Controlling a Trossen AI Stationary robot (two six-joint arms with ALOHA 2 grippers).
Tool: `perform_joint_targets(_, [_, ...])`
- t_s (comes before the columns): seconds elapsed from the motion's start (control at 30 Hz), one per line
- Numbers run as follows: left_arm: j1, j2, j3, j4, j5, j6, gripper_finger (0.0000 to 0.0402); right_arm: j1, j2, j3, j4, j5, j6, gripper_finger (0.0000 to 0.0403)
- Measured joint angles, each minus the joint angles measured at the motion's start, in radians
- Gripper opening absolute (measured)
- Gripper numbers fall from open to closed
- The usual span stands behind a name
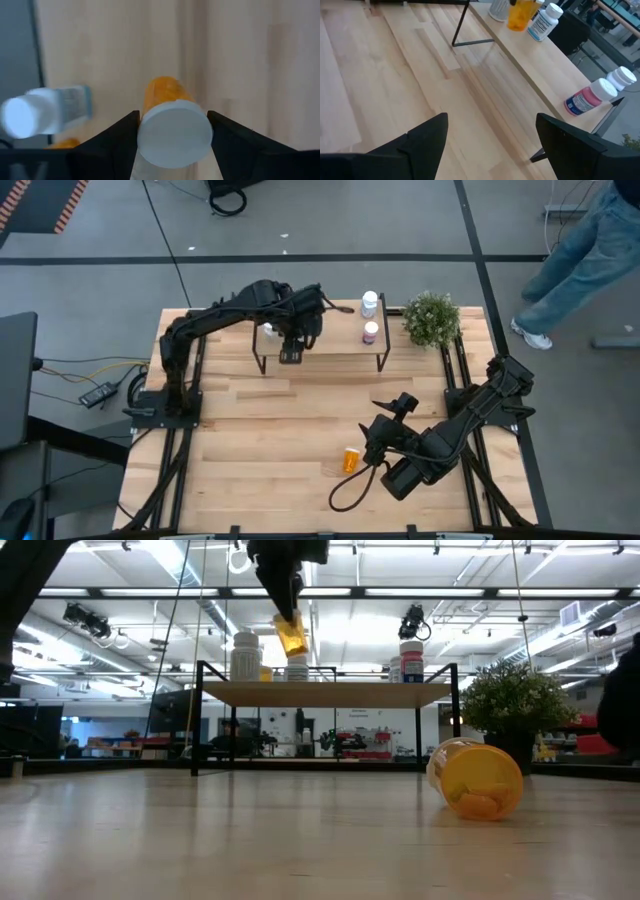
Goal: Pick and place medicine bottles onto shelf by color
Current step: Put the left yellow pill bottle on the shelf
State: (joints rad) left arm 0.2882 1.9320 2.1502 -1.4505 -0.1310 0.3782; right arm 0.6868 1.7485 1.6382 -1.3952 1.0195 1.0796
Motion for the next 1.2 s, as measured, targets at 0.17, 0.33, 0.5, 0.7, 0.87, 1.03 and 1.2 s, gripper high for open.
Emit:
perform_joint_targets(0.17, [0.044, 0.001, 0.000, 0.034, -0.007, -0.005, 0.0231, 0.001, 0.000, 0.000, 0.005, 0.000, 0.026, 0.0312])
perform_joint_targets(0.33, [0.077, 0.001, 0.000, 0.007, -0.007, -0.007, 0.0224, 0.000, 0.000, 0.000, 0.008, -0.002, 0.034, 0.0312])
perform_joint_targets(0.5, [0.092, 0.005, 0.000, 0.009, 0.003, -0.008, 0.0225, -0.007, 0.000, 0.000, 0.008, -0.004, 0.036, 0.0312])
perform_joint_targets(0.7, [0.090, 0.049, -0.002, -0.003, 0.008, -0.019, 0.0234, -0.005, 0.000, 0.000, 0.016, -0.004, 0.028, 0.0312])
perform_joint_targets(0.87, [0.089, 0.076, -0.002, 0.002, 0.007, -0.005, 0.0231, -0.005, 0.000, 0.000, 0.017, -0.004, 0.017, 0.0312])
perform_joint_targets(1.03, [0.090, 0.079, -0.002, 0.003, 0.004, -0.003, 0.0228, -0.005, 0.000, 0.000, 0.018, -0.004, -0.005, 0.0312])
perform_joint_targets(1.2, [0.090, 0.079, -0.002, 0.004, 0.004, -0.003, 0.0236, -0.006, 0.000, 0.000, 0.018, -0.004, -0.009, 0.0312])
